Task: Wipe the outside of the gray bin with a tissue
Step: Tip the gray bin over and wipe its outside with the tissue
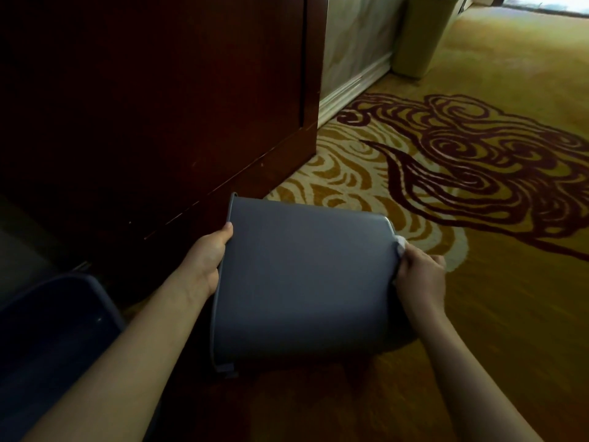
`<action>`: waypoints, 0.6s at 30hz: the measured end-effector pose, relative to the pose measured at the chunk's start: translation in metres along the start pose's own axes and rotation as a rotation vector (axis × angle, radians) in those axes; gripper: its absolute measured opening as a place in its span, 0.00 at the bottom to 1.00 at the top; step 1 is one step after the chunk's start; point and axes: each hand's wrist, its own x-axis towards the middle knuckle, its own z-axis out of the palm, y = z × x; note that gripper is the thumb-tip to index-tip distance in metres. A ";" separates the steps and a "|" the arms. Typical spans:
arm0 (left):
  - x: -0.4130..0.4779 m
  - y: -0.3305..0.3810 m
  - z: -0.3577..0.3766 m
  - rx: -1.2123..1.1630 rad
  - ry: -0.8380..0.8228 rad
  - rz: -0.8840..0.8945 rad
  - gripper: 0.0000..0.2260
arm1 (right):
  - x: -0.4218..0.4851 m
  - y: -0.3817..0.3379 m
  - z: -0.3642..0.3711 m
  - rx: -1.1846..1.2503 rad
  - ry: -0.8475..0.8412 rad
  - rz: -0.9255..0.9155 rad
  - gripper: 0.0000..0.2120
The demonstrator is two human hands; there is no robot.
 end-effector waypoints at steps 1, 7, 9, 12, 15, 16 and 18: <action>0.000 0.000 0.000 0.001 -0.001 0.000 0.15 | 0.000 -0.001 -0.002 0.042 0.031 0.019 0.15; 0.005 -0.003 -0.001 -0.005 0.019 0.015 0.14 | -0.015 -0.097 0.026 0.156 -0.062 -0.428 0.13; 0.008 -0.004 -0.001 -0.011 0.030 0.021 0.14 | -0.026 -0.130 0.048 0.038 -0.201 -0.635 0.15; 0.010 -0.006 0.000 -0.012 0.020 0.024 0.15 | -0.025 -0.145 0.067 -0.165 -0.271 -0.716 0.20; 0.011 -0.006 -0.002 0.016 0.033 0.018 0.15 | -0.003 -0.120 0.060 -0.177 -0.219 -0.587 0.19; 0.012 -0.006 -0.002 0.017 0.029 0.008 0.16 | 0.007 -0.106 0.055 -0.167 -0.206 -0.508 0.18; 0.012 -0.005 -0.002 0.021 0.021 0.000 0.17 | 0.023 -0.074 0.042 -0.140 -0.179 -0.344 0.17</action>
